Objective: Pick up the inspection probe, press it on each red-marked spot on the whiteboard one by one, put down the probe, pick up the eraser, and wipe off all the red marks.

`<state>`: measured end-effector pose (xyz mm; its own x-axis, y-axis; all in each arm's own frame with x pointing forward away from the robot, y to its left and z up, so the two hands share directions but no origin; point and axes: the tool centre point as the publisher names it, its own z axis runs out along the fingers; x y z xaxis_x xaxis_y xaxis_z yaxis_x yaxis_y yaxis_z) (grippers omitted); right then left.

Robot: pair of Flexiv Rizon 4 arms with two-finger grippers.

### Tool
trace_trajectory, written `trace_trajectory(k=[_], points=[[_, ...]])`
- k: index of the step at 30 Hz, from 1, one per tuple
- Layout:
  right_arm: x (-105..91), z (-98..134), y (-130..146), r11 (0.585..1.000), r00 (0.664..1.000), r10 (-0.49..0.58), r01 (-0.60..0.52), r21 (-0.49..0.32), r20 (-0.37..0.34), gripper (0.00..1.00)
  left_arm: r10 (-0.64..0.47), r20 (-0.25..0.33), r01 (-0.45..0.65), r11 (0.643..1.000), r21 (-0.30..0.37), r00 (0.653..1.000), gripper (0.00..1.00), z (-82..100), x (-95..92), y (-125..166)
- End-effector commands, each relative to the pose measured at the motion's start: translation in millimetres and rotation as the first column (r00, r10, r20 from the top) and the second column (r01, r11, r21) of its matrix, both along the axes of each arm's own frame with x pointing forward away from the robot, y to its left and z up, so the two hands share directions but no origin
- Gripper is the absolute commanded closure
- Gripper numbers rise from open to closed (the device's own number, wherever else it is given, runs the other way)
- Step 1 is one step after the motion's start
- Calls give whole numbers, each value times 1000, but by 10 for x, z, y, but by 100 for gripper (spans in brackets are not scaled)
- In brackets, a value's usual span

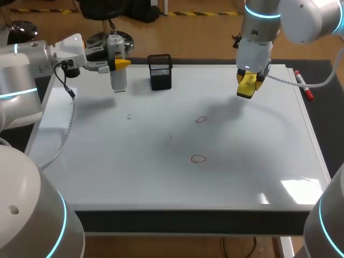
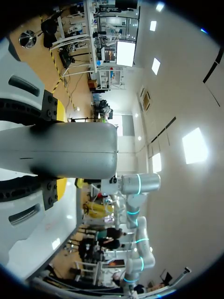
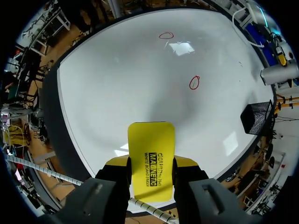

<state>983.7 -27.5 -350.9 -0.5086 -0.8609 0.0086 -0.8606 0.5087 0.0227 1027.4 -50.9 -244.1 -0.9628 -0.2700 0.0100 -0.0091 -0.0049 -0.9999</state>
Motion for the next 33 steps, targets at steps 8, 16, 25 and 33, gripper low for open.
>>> trace_trajectory(k=[8,16,25,33], points=[[-7,12,-9,1000,1000,2,-2,-2,3,100,1,2,-1,1000,0,1000,100,25,6,11],[-7,12,-9,1000,1000,2,-2,-2,3,100,-25,11,25,1000,6,1000,100,158,-87,-129],[-7,12,-9,1000,1000,2,-2,-2,3,100,-114,30,115,993,-22,993,100,285,-310,-434],[-7,12,-9,1000,1000,2,-2,-2,3,100,-198,42,201,978,-53,979,100,337,-478,-702]])
